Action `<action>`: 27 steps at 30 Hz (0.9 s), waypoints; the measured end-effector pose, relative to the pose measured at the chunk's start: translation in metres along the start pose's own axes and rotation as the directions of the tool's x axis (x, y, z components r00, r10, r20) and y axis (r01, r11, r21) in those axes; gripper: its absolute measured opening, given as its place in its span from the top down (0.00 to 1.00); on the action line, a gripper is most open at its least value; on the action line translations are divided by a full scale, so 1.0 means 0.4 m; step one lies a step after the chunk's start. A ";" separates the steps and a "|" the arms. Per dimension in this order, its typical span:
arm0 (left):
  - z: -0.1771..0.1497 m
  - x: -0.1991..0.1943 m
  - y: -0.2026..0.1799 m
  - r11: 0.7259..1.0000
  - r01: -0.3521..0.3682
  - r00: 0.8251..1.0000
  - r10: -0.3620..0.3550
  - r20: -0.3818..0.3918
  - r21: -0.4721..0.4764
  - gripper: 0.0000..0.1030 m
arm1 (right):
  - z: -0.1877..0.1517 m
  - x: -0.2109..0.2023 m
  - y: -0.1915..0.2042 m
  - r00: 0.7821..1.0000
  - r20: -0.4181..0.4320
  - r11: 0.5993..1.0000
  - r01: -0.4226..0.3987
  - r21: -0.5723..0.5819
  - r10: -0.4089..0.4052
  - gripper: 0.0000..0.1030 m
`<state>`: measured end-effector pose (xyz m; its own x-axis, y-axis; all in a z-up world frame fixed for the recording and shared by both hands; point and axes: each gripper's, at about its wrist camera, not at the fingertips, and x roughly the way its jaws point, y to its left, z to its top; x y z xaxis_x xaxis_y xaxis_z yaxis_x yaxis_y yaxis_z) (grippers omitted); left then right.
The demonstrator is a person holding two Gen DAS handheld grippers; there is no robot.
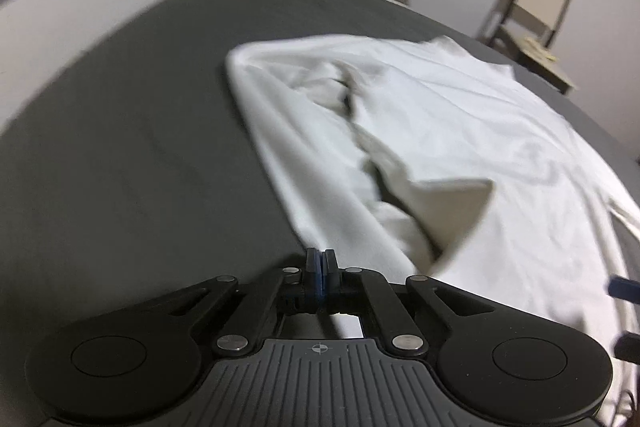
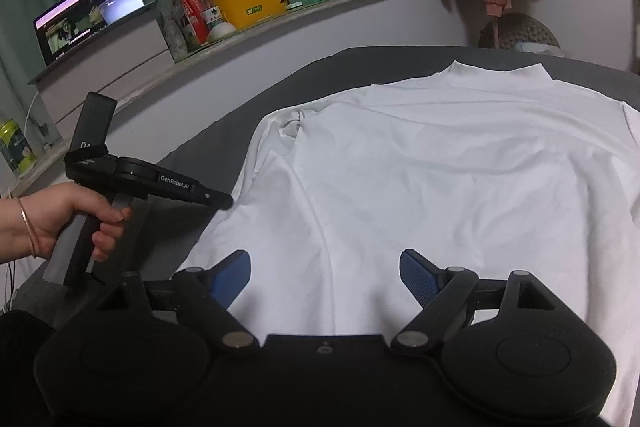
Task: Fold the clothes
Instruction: 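Grasp the folded-under sleeve with the left tool and pull it out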
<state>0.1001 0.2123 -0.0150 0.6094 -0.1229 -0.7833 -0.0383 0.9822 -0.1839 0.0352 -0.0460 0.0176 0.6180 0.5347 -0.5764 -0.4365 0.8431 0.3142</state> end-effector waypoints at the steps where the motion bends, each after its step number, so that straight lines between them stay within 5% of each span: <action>1: 0.006 -0.015 0.019 0.999 -0.033 0.999 0.033 0.005 0.002 1.00 | -0.007 -0.007 0.004 1.000 -0.003 1.000 -0.005 0.006 0.005 0.21; 4: 0.033 -0.051 0.083 0.986 -0.164 0.986 0.163 0.016 0.030 1.00 | -0.029 -0.022 0.025 1.000 -0.022 1.000 -0.018 -0.004 0.018 0.21; 8: 0.083 -0.102 0.193 0.932 -0.358 0.934 0.357 0.023 0.055 1.00 | -0.054 -0.017 0.097 0.996 -0.055 0.993 -0.069 -0.101 0.064 0.21; 13: 0.133 -0.120 0.286 0.894 -0.445 0.895 0.445 0.017 0.052 1.00 | -0.099 -0.001 0.185 0.988 -0.106 0.957 -0.140 -0.256 0.116 0.21; 17: 0.144 -0.072 0.293 0.892 -0.441 0.897 0.443 0.005 0.095 0.99 | -0.127 0.011 0.222 0.978 -0.143 0.925 -0.190 -0.328 0.151 0.21; 22: 0.124 -0.017 0.321 0.891 -0.451 0.891 0.453 -0.040 0.041 0.94 | -0.126 0.022 0.200 0.976 -0.153 0.939 -0.194 -0.283 0.156 0.21; 27: 0.078 -0.058 0.373 0.923 -0.372 0.928 0.373 -0.010 -0.097 0.92 | -0.125 0.034 0.178 0.973 -0.163 0.951 -0.197 -0.237 0.161 0.21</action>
<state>0.1051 0.3662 -0.0056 0.5433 0.2512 -0.8011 -0.3390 0.9386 0.0644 -0.0204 0.0185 -0.0057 0.4247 0.6472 -0.6331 -0.6920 0.6830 0.2339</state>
